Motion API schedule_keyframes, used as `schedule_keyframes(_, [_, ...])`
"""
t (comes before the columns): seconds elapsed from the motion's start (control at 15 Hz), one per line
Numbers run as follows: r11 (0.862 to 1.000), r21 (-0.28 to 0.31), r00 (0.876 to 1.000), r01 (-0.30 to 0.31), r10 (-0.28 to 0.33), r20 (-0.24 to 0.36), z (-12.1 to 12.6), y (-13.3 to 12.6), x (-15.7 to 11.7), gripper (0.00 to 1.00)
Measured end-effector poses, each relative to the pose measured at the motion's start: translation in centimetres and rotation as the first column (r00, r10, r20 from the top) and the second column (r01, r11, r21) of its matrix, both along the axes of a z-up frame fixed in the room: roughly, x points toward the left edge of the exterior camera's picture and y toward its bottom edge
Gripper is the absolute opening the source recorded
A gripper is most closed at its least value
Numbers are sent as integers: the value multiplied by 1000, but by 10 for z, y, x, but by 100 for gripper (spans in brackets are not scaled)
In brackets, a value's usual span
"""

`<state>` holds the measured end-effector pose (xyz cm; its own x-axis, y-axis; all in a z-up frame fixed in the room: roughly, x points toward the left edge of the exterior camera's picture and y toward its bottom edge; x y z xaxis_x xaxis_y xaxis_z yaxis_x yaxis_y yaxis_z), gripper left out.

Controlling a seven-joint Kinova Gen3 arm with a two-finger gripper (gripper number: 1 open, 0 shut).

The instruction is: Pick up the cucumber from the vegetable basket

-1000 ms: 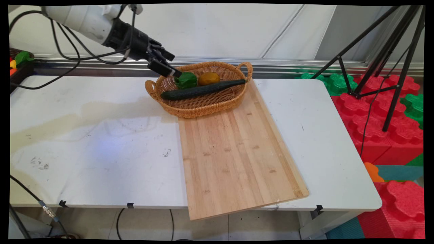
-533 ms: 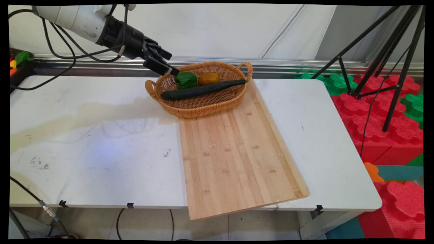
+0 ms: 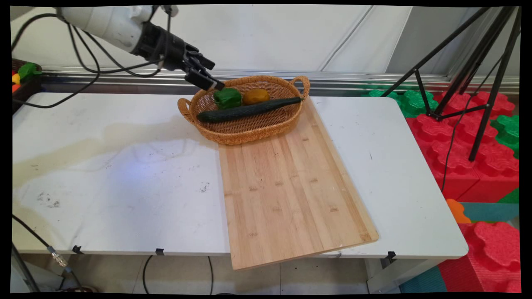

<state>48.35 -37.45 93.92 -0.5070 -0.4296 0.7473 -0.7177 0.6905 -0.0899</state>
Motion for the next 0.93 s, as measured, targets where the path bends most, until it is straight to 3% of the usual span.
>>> schedule_keyframes(0.33, [1000, -6, 997, 11, -10, 82, -29, -40, -16, 100])
schedule_keyframes(0.93, [998, 55, 981, 23, -33, 192, -88, -86, -44, 100])
